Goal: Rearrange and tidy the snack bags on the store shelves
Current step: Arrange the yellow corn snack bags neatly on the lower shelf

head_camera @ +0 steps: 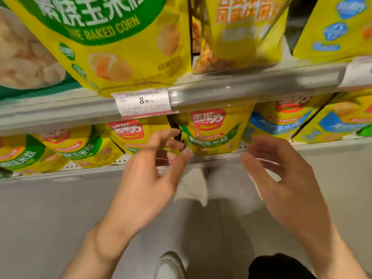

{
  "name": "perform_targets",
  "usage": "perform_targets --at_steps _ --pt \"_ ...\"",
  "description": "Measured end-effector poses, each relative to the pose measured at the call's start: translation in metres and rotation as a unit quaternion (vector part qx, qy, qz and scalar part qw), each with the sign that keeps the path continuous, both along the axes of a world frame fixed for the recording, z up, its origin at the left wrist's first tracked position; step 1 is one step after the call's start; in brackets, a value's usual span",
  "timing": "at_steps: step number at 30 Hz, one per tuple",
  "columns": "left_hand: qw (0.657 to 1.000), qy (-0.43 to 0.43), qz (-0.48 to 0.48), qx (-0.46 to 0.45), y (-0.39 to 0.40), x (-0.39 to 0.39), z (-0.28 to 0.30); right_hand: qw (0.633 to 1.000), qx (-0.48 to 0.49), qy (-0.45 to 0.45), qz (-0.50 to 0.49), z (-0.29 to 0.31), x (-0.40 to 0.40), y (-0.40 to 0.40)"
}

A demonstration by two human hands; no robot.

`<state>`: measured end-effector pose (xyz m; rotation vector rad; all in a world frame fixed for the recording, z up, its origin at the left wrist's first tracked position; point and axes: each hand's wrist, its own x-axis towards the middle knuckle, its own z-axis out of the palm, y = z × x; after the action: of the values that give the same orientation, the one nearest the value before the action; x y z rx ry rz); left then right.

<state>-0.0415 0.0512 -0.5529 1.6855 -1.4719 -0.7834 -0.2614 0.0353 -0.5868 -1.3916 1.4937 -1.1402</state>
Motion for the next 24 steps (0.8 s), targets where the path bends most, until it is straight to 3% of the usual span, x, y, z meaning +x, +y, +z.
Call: perform_targets --at_steps 5,12,17,24 --pt "0.997 0.012 0.045 -0.062 0.001 -0.011 0.028 0.999 -0.045 0.006 0.017 0.024 -0.023 -0.008" --pt "0.985 -0.108 0.049 -0.123 -0.021 -0.031 0.107 0.962 -0.243 0.122 -0.005 0.104 -0.047 -0.051" --pt "0.979 -0.077 0.102 -0.158 -0.054 -0.047 0.114 0.960 -0.202 0.188 0.044 0.131 -0.043 -0.080" --pt "0.983 -0.018 0.084 -0.165 -0.077 -0.072 0.113 0.981 -0.162 0.096 0.041 0.146 -0.011 -0.108"
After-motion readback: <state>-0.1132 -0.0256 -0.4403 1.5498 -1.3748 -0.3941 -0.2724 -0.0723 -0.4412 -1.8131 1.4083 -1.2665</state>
